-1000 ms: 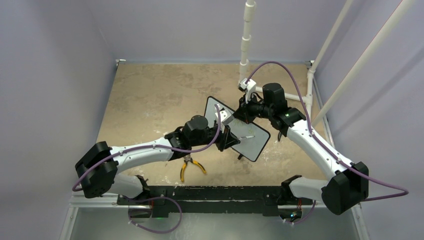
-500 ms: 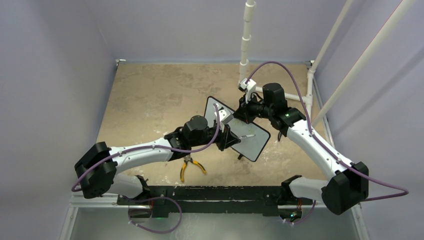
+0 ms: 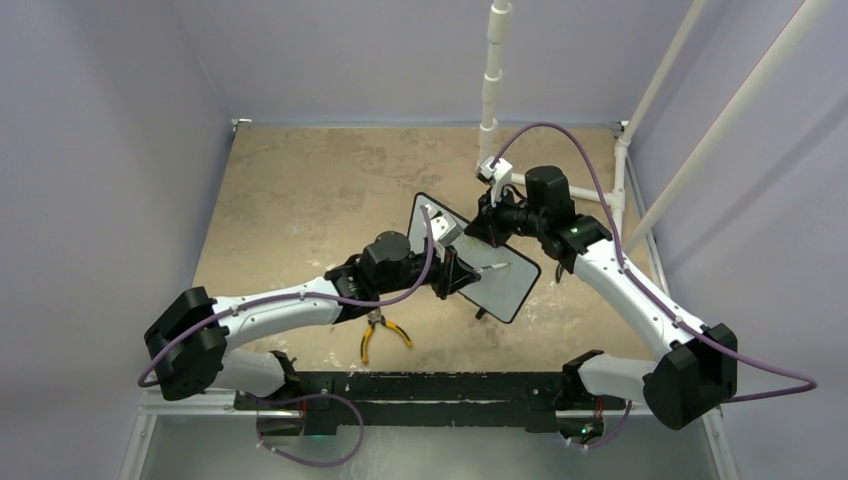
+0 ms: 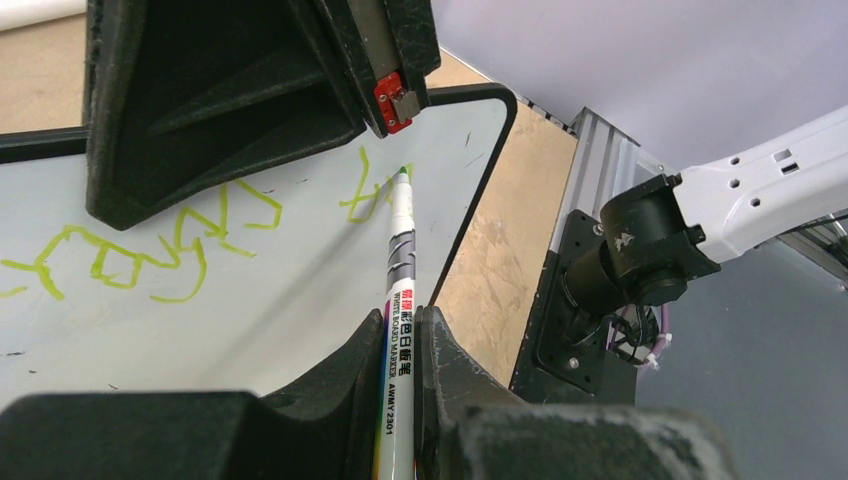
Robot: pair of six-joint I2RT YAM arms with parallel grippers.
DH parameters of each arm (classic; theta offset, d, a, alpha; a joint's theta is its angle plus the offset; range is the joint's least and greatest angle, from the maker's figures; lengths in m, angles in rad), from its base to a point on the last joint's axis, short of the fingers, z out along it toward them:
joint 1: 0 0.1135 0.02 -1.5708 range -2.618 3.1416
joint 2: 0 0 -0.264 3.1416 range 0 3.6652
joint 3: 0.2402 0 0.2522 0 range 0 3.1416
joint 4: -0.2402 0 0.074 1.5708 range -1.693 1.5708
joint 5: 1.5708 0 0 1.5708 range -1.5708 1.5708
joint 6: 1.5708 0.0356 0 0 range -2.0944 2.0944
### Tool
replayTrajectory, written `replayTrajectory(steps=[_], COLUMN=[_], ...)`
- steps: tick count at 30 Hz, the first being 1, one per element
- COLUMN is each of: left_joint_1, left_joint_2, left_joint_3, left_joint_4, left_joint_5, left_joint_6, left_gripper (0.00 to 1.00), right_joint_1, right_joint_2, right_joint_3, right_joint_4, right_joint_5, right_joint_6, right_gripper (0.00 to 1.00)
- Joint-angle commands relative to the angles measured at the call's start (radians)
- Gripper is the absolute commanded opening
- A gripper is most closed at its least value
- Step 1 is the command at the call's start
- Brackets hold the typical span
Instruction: Write a sentence on the whiteboard
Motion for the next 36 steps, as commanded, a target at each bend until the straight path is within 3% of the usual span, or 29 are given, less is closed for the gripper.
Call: replayTrajectory(steps=[1, 22, 30, 36], left_joint_1=[0.002, 0.002, 0.019, 0.175], left_joint_2=[-0.038, -0.116, -0.194, -0.246], left_joint_3=[-0.024, -0.027, 0.007, 0.027], left_joint_4=[0.026, 0.020, -0.183, -0.337], left_joint_5=[-0.050, 0.002, -0.013, 0.106], left_joint_6=[-0.015, 0.002, 0.070, 0.114], left_gripper=[0.00, 0.00, 0.00, 0.00], right_joint_1=[0.011, 0.012, 0.011, 0.011], right_joint_2=[-0.018, -0.021, -0.018, -0.028], right_joint_3=[-0.005, -0.004, -0.002, 0.000], right_joint_4=[0.009, 0.011, 0.013, 0.019], right_joint_5=[-0.025, -0.020, -0.012, -0.012], right_joint_6=[0.006, 0.009, 0.016, 0.016], right_gripper=[0.00, 0.00, 0.00, 0.00])
